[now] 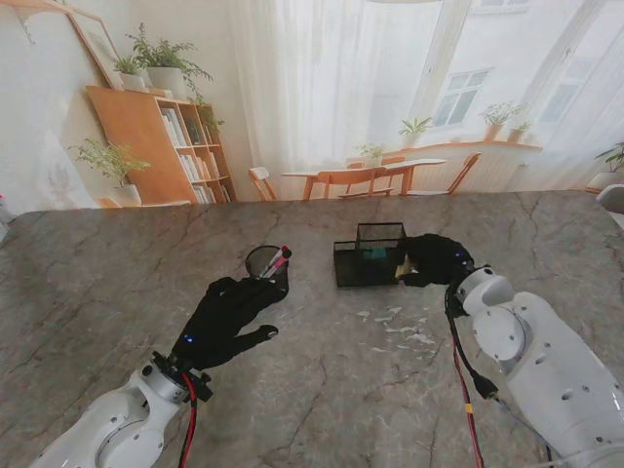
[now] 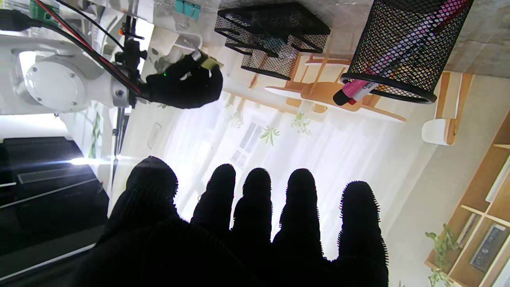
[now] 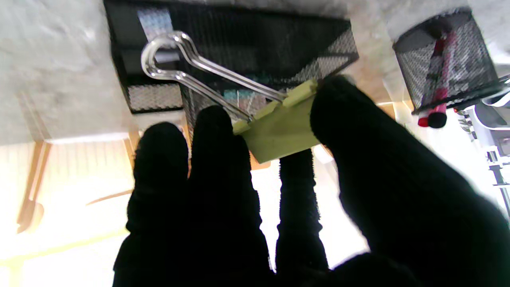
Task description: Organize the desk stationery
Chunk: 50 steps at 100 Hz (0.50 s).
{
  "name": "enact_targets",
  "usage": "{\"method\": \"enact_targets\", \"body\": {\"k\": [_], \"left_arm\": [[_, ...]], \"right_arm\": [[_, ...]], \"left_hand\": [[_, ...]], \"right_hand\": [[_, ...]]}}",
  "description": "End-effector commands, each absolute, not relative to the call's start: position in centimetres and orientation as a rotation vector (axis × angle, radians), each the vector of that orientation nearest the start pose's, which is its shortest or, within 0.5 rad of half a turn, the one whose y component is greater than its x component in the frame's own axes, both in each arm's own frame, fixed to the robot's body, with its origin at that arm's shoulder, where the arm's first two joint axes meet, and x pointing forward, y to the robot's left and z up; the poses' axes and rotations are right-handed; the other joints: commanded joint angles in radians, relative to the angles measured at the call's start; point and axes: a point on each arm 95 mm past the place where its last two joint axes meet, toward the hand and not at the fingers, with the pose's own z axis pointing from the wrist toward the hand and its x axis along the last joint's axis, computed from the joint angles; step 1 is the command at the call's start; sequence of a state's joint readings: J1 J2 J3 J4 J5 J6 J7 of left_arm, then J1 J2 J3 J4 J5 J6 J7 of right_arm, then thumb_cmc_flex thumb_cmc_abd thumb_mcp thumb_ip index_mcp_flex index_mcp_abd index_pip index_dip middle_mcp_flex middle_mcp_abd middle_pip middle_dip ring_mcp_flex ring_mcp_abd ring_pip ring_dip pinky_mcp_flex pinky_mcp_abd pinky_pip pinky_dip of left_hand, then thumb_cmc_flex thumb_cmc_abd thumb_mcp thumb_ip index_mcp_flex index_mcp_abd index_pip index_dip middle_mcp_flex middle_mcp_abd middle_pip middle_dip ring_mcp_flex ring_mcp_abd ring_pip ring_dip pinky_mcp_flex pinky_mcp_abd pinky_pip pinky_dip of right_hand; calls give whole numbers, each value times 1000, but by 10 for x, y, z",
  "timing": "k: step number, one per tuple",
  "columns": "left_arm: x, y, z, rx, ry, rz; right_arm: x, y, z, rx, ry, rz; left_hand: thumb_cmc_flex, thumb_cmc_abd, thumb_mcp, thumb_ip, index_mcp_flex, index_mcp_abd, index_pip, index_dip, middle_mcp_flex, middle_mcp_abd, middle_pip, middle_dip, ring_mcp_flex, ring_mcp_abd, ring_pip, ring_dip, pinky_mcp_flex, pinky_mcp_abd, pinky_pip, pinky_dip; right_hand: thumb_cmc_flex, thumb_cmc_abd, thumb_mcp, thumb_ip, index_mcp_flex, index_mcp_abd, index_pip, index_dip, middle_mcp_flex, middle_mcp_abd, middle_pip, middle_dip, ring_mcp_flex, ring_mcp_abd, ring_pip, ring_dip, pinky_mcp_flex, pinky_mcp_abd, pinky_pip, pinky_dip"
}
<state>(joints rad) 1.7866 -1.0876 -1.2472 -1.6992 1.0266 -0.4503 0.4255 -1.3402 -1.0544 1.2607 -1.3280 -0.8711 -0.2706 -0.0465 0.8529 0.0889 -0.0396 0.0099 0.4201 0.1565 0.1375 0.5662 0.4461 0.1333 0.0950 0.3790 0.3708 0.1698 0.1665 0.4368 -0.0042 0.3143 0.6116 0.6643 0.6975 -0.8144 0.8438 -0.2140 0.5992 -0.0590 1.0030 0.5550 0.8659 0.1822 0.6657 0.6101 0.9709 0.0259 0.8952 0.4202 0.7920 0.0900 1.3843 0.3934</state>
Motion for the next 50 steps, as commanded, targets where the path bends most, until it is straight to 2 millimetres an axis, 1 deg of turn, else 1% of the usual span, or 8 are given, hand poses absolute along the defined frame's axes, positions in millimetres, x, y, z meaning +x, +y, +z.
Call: {"method": "enact_targets", "body": {"k": [1, 27, 37, 50], "left_arm": [[314, -30, -319, -887, 1392, -2080], [313, -27, -318, -883, 1385, -2069], [314, -26, -318, -884, 1386, -2065], [315, -25, -319, -889, 1394, -2058]], "right_arm": [[483, -59, -282, 1127, 1467, 1619], [523, -45, -252, 1098, 1432, 1653], [538, -39, -247, 1095, 1440, 1654], [556, -31, -247, 1112, 1437, 1649]], "left_hand": [[15, 54, -11, -70, 21, -20, 12, 13, 12, -19, 1, 10, 13, -20, 2, 4, -3, 4, -2, 21], [15, 54, -11, -70, 20, -21, 12, 13, 13, -19, 1, 10, 13, -19, 2, 4, -3, 4, -1, 21], [16, 53, -11, -70, 21, -19, 12, 14, 13, -16, 1, 10, 14, -18, 2, 4, -2, 5, -1, 21], [16, 53, -11, -70, 22, -19, 13, 14, 14, -18, 2, 11, 15, -19, 2, 4, -3, 4, -1, 21]], "right_hand": [[165, 57, 106, 52, 12, -8, 42, 11, 116, -161, 103, 49, 11, -17, 1, 14, 17, -37, -5, -13], [169, 64, 96, 55, 8, -14, 45, 10, 112, -164, 103, 50, 7, -19, -1, 14, 16, -42, -15, -18], [170, 69, 90, 55, 5, -16, 46, 9, 109, -165, 102, 50, 4, -21, -3, 14, 14, -44, -19, -20], [174, 75, 83, 57, 2, -20, 48, 8, 105, -167, 103, 50, 1, -23, -4, 15, 13, -48, -24, -22]]}}
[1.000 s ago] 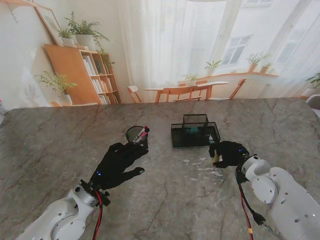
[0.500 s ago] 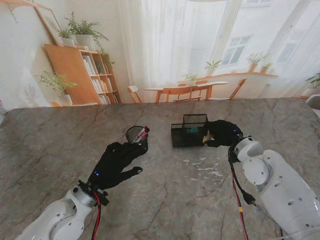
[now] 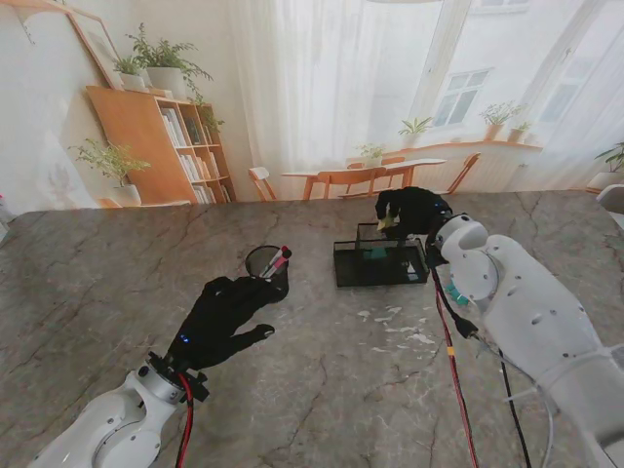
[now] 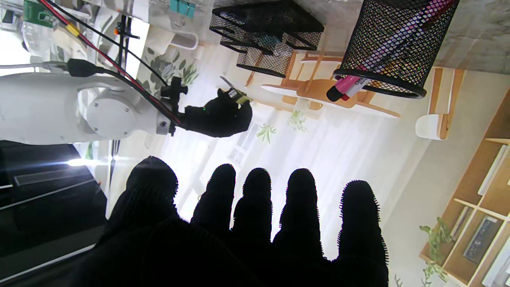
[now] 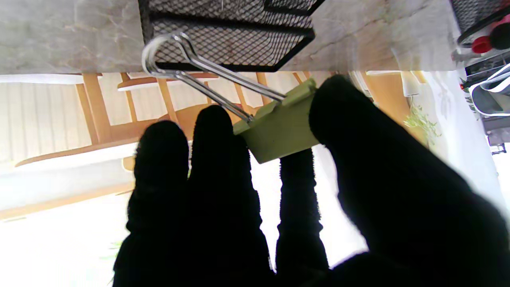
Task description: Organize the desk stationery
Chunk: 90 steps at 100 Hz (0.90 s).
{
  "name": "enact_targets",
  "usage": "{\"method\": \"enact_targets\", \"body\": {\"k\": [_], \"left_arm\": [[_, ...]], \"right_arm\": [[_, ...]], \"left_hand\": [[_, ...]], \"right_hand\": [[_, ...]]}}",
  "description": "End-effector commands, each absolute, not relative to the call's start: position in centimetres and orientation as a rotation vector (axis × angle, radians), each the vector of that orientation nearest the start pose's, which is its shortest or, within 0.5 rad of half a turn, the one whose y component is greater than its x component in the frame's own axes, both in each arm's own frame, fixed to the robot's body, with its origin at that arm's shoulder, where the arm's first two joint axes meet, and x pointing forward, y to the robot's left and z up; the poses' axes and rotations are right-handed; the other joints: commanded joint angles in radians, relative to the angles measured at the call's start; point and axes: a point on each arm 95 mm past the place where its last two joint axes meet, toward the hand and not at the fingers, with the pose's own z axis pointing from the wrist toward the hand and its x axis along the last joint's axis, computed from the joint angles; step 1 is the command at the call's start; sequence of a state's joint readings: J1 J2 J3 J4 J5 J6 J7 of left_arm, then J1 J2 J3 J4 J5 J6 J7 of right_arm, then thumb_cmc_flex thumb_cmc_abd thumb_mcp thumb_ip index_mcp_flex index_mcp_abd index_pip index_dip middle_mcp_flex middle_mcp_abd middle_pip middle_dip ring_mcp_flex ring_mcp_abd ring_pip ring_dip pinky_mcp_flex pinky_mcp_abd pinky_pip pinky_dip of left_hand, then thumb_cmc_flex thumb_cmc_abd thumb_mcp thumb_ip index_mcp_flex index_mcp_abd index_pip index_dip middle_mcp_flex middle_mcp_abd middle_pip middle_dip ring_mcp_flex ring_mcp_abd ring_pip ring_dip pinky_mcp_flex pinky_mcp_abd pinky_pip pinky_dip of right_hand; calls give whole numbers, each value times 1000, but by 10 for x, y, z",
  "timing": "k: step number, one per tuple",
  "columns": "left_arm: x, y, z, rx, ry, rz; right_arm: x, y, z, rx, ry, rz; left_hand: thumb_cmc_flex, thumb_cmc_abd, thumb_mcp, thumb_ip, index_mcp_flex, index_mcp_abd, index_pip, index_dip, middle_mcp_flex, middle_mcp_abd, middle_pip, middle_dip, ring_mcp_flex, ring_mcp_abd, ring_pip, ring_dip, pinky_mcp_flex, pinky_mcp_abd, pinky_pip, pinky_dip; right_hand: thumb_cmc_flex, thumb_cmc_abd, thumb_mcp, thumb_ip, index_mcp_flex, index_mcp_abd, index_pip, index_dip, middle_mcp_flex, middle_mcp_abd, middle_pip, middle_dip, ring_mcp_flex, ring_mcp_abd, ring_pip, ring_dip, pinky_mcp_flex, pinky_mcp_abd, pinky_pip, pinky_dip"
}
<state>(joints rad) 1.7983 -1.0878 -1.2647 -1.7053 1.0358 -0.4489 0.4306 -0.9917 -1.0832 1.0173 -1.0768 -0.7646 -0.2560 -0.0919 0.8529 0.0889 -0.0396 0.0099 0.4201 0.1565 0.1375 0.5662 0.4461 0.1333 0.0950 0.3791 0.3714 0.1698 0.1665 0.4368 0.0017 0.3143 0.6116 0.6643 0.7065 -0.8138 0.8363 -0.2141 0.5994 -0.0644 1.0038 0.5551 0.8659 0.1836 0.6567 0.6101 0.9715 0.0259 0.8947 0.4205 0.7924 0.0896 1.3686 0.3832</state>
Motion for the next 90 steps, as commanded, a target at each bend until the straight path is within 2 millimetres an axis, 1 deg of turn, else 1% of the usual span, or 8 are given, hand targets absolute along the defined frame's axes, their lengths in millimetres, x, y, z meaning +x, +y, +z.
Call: {"method": "enact_targets", "body": {"k": [1, 14, 32, 58, 74, 87, 90], "left_arm": [[315, -25, -319, -889, 1395, -2057], [316, -24, -320, -895, 1401, -2050], [317, -24, -320, -899, 1409, -2040], [318, -24, -321, -904, 1418, -2034], [319, -24, -321, -905, 1423, -2033], [320, -25, -321, -906, 1427, -2032], [320, -25, -321, -907, 1428, -2032]], "right_arm": [[558, -31, -247, 1116, 1436, 1648], [572, -23, -251, 1135, 1457, 1640], [582, -17, -262, 1175, 1494, 1624], [583, -14, -275, 1204, 1538, 1605], [584, -15, -278, 1205, 1566, 1589], [585, -17, -280, 1207, 1580, 1575], [586, -17, -281, 1206, 1585, 1572]], "left_hand": [[16, 54, -11, -70, 21, -20, 12, 14, 14, -17, 2, 11, 13, -19, 2, 4, -9, 4, -1, 21], [15, 54, -11, -70, 22, -20, 12, 14, 14, -18, 2, 11, 14, -19, 2, 4, -8, 5, -1, 21], [16, 53, -11, -70, 22, -21, 12, 13, 14, -18, 1, 10, 15, -19, 2, 4, -8, 5, -1, 21], [15, 54, -11, -70, 22, -21, 12, 14, 15, -19, 1, 10, 16, -19, 3, 5, -8, 5, -2, 21], [16, 54, -11, -70, 22, -20, 12, 13, 15, -18, 2, 10, 16, -17, 3, 5, -8, 6, -2, 20], [15, 54, -11, -70, 23, -20, 13, 14, 15, -20, 2, 11, 16, -19, 3, 5, -8, 5, -2, 21], [15, 54, -11, -70, 22, -21, 13, 14, 15, -20, 2, 11, 17, -20, 3, 5, -7, 5, -2, 21]], "right_hand": [[165, 74, 90, 57, 1, -14, 47, 8, 105, -168, 112, 50, 0, -23, -3, 14, 13, -47, -8, -12], [168, 79, 82, 57, 0, -22, 50, 7, 102, -171, 113, 49, -4, -25, -4, 15, 9, -48, -13, -14], [169, 82, 73, 56, 0, -30, 47, 2, 102, -173, 112, 47, -7, -27, -6, 15, 5, -50, -17, -15], [169, 86, 62, 53, 25, -32, 21, -21, 121, -158, 87, 35, 3, -25, -10, 18, 8, -46, -6, -10], [180, 101, 50, 52, 51, -26, -31, -45, 135, -142, 35, 24, 4, -22, -17, 20, 7, -41, -5, -9], [188, 115, 42, 54, 58, -24, -58, -45, 139, -139, 5, 25, 2, -20, -25, 20, 4, -40, -6, -8], [195, 120, 31, 56, 65, -25, -74, -32, 147, -140, -19, 37, 3, -19, -31, 24, 4, -40, -7, -7]]}}
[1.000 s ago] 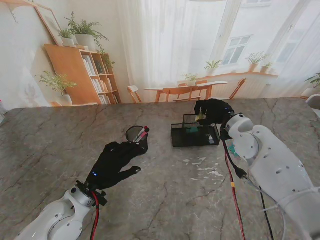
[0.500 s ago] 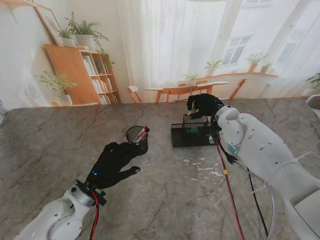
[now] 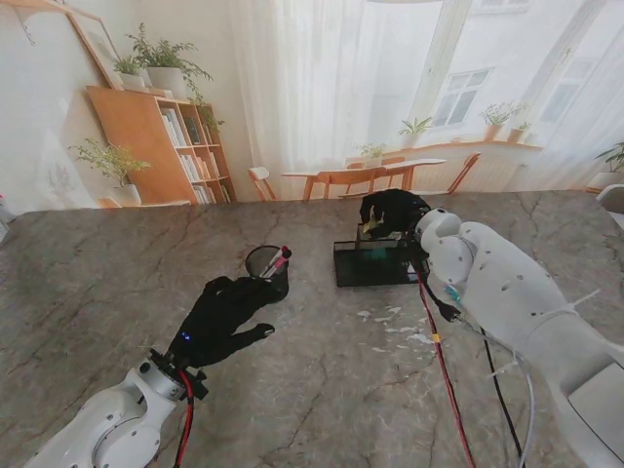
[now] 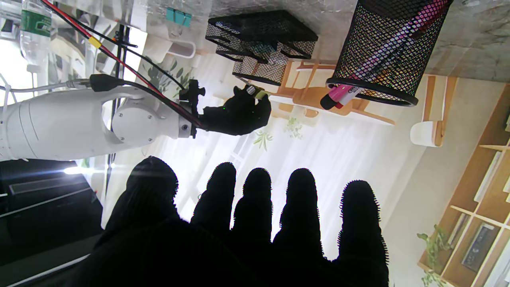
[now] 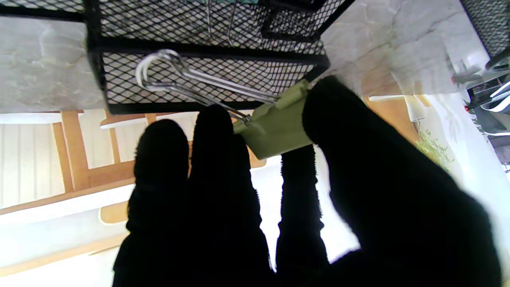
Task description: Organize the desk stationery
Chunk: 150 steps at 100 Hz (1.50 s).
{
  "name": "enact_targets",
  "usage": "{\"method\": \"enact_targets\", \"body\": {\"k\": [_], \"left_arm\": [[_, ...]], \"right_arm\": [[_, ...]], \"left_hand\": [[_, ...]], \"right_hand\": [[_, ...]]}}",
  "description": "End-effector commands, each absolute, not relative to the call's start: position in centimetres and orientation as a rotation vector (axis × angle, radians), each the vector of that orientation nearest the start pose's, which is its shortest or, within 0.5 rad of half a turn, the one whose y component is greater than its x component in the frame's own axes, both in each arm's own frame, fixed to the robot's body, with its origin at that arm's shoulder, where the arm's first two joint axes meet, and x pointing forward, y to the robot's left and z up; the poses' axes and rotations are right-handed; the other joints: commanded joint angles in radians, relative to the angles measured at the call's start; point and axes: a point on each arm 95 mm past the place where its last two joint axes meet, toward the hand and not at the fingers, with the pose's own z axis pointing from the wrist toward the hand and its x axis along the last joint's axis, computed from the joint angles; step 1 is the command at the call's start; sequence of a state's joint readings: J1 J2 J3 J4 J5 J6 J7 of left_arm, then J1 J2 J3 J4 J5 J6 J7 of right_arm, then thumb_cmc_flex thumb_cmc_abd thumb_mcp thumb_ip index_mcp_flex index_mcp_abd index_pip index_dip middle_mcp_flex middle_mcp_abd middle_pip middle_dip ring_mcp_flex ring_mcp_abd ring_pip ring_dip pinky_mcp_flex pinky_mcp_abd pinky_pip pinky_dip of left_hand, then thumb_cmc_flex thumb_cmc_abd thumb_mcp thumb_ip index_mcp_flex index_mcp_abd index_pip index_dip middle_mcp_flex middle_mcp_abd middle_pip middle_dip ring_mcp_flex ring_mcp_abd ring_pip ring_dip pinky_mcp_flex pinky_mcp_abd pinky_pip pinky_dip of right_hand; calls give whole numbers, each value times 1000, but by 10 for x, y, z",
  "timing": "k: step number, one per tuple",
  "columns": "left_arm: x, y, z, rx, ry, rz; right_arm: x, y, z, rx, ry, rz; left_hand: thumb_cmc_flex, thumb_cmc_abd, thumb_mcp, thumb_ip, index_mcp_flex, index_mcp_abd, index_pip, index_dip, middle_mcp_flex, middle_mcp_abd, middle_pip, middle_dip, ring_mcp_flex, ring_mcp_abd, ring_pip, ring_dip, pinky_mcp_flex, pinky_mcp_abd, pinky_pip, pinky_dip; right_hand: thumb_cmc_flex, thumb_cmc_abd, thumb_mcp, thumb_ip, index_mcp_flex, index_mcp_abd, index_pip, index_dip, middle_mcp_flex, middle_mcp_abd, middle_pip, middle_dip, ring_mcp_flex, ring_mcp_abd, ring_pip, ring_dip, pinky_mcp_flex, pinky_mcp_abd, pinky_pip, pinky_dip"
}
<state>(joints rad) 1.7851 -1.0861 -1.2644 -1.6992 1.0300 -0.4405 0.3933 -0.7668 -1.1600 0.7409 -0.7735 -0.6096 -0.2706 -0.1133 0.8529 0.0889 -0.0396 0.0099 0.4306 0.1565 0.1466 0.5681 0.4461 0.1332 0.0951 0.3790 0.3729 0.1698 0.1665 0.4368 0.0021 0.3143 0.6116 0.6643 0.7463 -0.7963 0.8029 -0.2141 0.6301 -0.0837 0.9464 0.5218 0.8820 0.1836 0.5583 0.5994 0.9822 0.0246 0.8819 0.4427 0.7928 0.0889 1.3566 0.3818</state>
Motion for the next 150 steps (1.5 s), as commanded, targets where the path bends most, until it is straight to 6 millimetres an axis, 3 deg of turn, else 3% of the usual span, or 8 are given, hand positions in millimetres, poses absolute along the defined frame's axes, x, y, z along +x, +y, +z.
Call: {"method": "enact_targets", "body": {"k": [1, 23, 41, 65, 87, 101, 127, 150], "left_arm": [[320, -25, -321, -907, 1428, -2032], [320, -25, -321, -909, 1431, -2029], [321, -25, -322, -910, 1432, -2030], [321, -25, -322, -909, 1430, -2032], [321, -25, -322, -910, 1433, -2033], [321, -25, -323, -910, 1433, -2034], [321, -26, -322, -912, 1436, -2037], [321, -27, -323, -911, 1436, -2040]], "right_arm": [[586, -17, -281, 1207, 1586, 1571], [586, -16, -282, 1207, 1615, 1560], [586, -16, -282, 1199, 1646, 1547], [585, -18, -280, 1184, 1673, 1522], [585, -21, -277, 1169, 1688, 1502], [583, -23, -277, 1162, 1703, 1488], [579, -29, -274, 1150, 1713, 1478], [569, -34, -269, 1147, 1657, 1526]], "left_hand": [[15, 53, -11, -70, 11, -21, 3, 12, 15, -18, 2, 11, 15, -18, 3, 5, -8, 5, -2, 21], [16, 53, -10, -70, 12, -20, 3, 12, 15, -19, 2, 11, 17, -19, 4, 5, -8, 5, -2, 21], [16, 54, -10, -70, 12, -22, 4, 12, 17, -18, 2, 11, 19, -17, 5, 6, -7, 5, -2, 21], [15, 53, -11, -70, 13, -22, 4, 12, 17, -20, 2, 11, 20, -18, 5, 6, -7, 6, -2, 21], [15, 53, -11, -71, 13, -20, 4, 12, 16, -19, 2, 11, 21, -17, 5, 7, -7, 6, -2, 21], [15, 54, -11, -70, 14, -22, 4, 12, 18, -20, 2, 11, 22, -19, 5, 7, -7, 4, -1, 22], [16, 53, -11, -70, 13, -20, 4, 12, 18, -20, 2, 11, 22, -17, 5, 7, -7, 6, -2, 21], [15, 55, -11, -71, 13, -20, 4, 12, 17, -19, 2, 11, 21, -17, 5, 7, -8, 6, -3, 21]], "right_hand": [[156, 104, 64, 56, 35, -6, -18, 2, 132, -140, 77, 48, -8, -18, -19, 2, 4, -40, 5, -5], [151, 117, 57, 55, 45, -37, -60, -16, 116, -135, 23, 36, -25, -14, -36, 7, -33, -15, 22, 8], [125, 116, 59, 57, 36, -81, -176, 31, 54, -127, -38, 64, -68, -21, -6, 35, -93, 6, 58, 41], [66, 142, 75, 85, -13, -62, -382, 150, -168, -134, 44, -33, -121, -31, 104, 41, -153, 34, 105, 86], [24, 165, 67, 106, -82, -41, -438, 146, -256, -124, 30, -53, -169, -35, 128, 62, -193, 47, 115, 98], [-13, 181, 69, 155, -114, -19, -479, 151, -305, -112, 22, -61, -218, -37, 125, 89, -237, 62, 111, 110], [-58, 191, 47, 155, -134, -9, -514, 154, -348, -97, 2, -68, -312, -8, 84, 95, -357, 85, 87, 123], [-150, 358, -140, 164, -137, -2, -546, 182, -321, -77, -19, -57, -436, 39, -50, 70, -569, 121, -23, 116]]}}
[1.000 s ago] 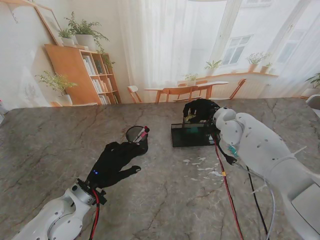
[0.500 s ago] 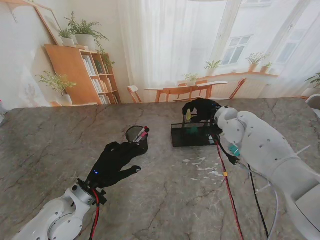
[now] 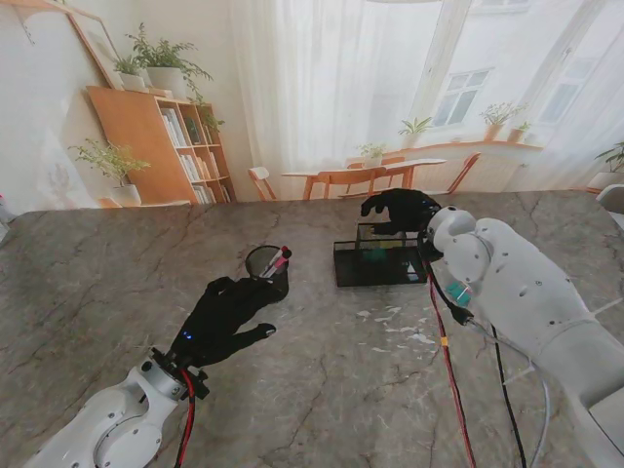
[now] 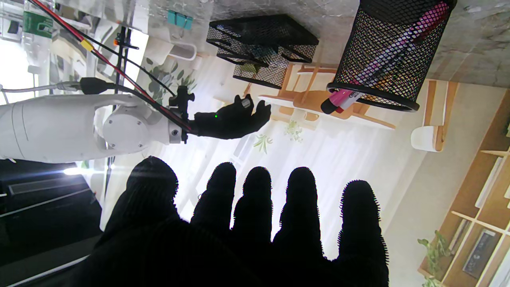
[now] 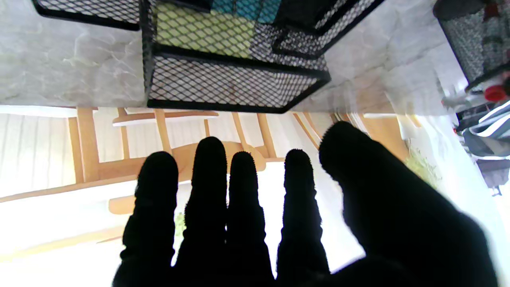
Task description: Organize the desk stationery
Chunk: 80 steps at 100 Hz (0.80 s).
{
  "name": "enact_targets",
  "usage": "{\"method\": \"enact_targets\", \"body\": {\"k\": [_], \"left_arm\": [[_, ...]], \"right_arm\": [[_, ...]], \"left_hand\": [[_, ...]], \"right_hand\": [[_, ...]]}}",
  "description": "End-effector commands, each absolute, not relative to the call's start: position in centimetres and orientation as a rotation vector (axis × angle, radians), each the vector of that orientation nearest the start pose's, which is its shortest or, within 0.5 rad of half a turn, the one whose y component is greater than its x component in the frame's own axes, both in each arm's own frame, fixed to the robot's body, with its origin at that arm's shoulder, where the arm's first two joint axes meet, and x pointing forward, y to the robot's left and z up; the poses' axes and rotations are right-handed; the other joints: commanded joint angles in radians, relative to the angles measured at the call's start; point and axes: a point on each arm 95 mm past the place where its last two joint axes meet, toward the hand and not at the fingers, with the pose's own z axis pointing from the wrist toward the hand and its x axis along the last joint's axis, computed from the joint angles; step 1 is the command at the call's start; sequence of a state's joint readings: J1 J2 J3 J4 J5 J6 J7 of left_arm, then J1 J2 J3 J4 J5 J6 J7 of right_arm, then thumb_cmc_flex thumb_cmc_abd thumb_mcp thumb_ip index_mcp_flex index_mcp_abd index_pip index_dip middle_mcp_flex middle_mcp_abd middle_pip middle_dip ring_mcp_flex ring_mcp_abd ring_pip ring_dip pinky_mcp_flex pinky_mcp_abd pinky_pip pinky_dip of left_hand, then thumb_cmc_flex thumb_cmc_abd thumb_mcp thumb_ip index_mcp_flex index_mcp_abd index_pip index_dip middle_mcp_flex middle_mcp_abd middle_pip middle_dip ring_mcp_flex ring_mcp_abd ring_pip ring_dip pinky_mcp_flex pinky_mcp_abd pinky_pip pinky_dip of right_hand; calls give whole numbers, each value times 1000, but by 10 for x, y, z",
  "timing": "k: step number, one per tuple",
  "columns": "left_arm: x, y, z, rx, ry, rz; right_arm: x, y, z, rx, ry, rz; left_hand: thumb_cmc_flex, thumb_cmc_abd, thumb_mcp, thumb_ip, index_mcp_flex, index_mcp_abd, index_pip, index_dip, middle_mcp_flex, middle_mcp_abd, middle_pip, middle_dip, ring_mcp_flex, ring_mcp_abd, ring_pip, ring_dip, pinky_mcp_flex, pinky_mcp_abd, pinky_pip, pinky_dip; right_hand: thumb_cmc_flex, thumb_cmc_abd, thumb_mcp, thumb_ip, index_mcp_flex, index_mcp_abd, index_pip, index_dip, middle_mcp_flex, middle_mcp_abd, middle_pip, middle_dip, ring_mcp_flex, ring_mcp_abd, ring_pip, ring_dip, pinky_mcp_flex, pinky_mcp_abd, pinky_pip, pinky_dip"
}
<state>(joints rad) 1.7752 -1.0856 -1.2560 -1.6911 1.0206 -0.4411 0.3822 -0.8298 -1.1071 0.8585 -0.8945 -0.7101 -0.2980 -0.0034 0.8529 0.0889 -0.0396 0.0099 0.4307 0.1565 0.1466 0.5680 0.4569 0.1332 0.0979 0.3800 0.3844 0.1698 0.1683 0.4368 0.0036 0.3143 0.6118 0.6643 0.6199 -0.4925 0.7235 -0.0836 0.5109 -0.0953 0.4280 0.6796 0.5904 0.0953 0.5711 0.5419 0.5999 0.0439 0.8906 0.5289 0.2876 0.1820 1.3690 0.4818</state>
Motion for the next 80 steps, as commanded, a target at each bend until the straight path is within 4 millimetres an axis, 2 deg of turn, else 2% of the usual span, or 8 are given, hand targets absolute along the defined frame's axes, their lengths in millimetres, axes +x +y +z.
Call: {"method": "enact_targets", "body": {"k": [1, 16, 25, 38, 49, 62, 80], "left_arm": [[321, -27, -323, -911, 1435, -2040], [321, -27, -323, -911, 1433, -2043], [321, -28, -323, -910, 1433, -2047], [321, -28, -323, -909, 1431, -2054], [320, -29, -323, -907, 1429, -2062], [319, -31, -323, -906, 1430, -2073], [318, -35, -322, -899, 1433, -2085]], "right_arm": [[569, -34, -268, 1146, 1653, 1529], [553, -41, -254, 1127, 1614, 1563], [540, -49, -244, 1105, 1626, 1562], [517, -64, -237, 1077, 1681, 1513], [499, -81, -238, 1070, 1737, 1433], [480, -102, -247, 1113, 1791, 1320], [463, -127, -265, 1194, 1811, 1222]], "left_hand": [[14, 54, -11, -71, 13, -20, 4, 12, 6, -18, -1, 10, 10, -17, 3, 7, -10, 6, -3, 21], [16, 56, -11, -70, 13, -21, 4, 12, 6, -19, -1, 10, 9, -18, 3, 7, -10, 5, -4, 21], [14, 55, -11, -70, 13, -22, 4, 12, 5, -20, -1, 10, 9, -18, 3, 7, -10, 5, -5, 21], [14, 55, -11, -70, 13, -21, 4, 12, 6, -20, -1, 10, 9, -17, 3, 7, -10, 6, -4, 21], [13, 55, -11, -70, 13, -21, 4, 12, 6, -22, -1, 10, 9, -19, 3, 7, -10, 4, -5, 21], [13, 55, -11, -70, 13, -22, 4, 12, 5, -18, -2, 10, 9, -19, 3, 7, -9, 4, -5, 21], [14, 55, -11, -70, 12, -21, 4, 12, 5, -20, -1, 10, 9, -17, 3, 7, -9, 5, -5, 21]], "right_hand": [[-25, 58, -67, 35, -20, 10, -30, 25, -34, 13, -37, -1, -61, 22, -68, -20, -73, 29, -41, 14], [-68, 139, -202, 42, -101, 44, -127, 13, -122, 20, -182, -51, -180, 72, -316, -109, -245, 68, -171, -66], [-111, 174, -253, 43, -189, 67, -199, 0, -181, 17, -282, -93, -242, 92, -452, -153, -327, 81, -260, -129], [-155, 198, -274, 42, -276, 85, -268, -2, -255, 24, -386, -125, -316, 110, -608, -190, -393, 88, -365, -215], [-183, 197, -271, 39, -322, 96, -299, -3, -294, 34, -434, -131, -347, 121, -679, -199, -399, 83, -424, -254], [-189, 187, -260, 39, -370, 101, -327, -2, -341, 53, -466, -130, -376, 115, -728, -199, -403, 61, -461, -264], [-164, 174, -238, 47, -381, 119, -322, 38, -353, 65, -467, -94, -357, 103, -765, -169, -363, 53, -422, -188]]}}
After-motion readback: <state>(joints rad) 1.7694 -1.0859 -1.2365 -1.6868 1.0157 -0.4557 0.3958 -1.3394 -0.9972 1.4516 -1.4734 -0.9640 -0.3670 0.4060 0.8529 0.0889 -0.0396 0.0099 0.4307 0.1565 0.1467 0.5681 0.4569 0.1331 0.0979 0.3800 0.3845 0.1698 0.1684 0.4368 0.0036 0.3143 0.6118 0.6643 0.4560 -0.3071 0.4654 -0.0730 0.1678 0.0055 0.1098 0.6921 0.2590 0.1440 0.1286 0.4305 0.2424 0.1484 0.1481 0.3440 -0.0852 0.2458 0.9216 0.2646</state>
